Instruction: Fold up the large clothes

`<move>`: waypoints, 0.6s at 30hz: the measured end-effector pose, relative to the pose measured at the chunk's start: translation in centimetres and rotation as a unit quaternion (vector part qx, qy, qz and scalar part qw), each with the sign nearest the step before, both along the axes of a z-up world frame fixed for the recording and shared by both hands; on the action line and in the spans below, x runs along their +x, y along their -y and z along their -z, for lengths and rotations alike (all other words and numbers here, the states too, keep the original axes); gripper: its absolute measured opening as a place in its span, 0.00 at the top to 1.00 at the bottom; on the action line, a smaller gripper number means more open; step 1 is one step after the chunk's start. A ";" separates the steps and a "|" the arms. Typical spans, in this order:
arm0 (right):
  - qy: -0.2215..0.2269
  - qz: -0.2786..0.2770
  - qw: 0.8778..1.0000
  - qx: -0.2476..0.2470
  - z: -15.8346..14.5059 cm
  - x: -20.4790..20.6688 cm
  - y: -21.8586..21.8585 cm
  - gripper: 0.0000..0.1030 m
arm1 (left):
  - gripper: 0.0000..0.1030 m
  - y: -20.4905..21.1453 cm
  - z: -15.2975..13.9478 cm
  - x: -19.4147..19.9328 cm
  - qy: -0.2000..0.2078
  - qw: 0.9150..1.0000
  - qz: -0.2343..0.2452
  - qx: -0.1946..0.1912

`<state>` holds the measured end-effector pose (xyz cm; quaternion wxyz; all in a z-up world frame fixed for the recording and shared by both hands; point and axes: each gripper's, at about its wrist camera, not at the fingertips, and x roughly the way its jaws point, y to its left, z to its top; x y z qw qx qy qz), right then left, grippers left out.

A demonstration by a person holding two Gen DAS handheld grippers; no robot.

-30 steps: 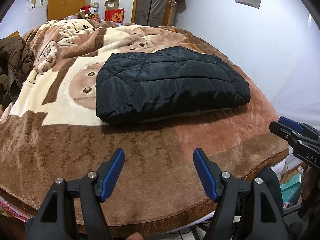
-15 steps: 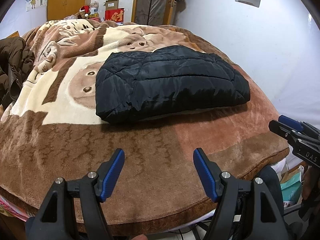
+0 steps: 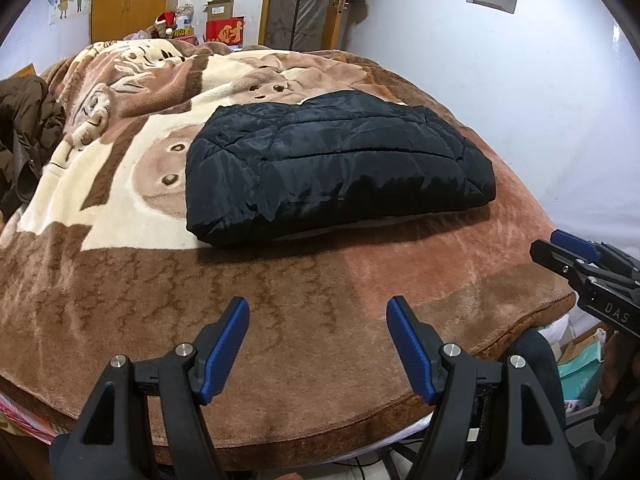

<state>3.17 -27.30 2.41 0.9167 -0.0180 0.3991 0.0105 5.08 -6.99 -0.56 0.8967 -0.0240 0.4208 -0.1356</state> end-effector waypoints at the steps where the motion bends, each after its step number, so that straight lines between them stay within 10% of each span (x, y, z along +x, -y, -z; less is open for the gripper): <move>1: 0.000 0.000 1.000 -0.001 0.0 0.1 0.0 0.46 | 0.29 0.1 0.0 -0.1 0.002 1.000 0.002 0.002; 18: -0.002 0.000 1.000 -0.002 0.4 -0.1 0.0 0.46 | 0.29 0.4 0.4 0.1 -0.007 1.000 0.000 -0.004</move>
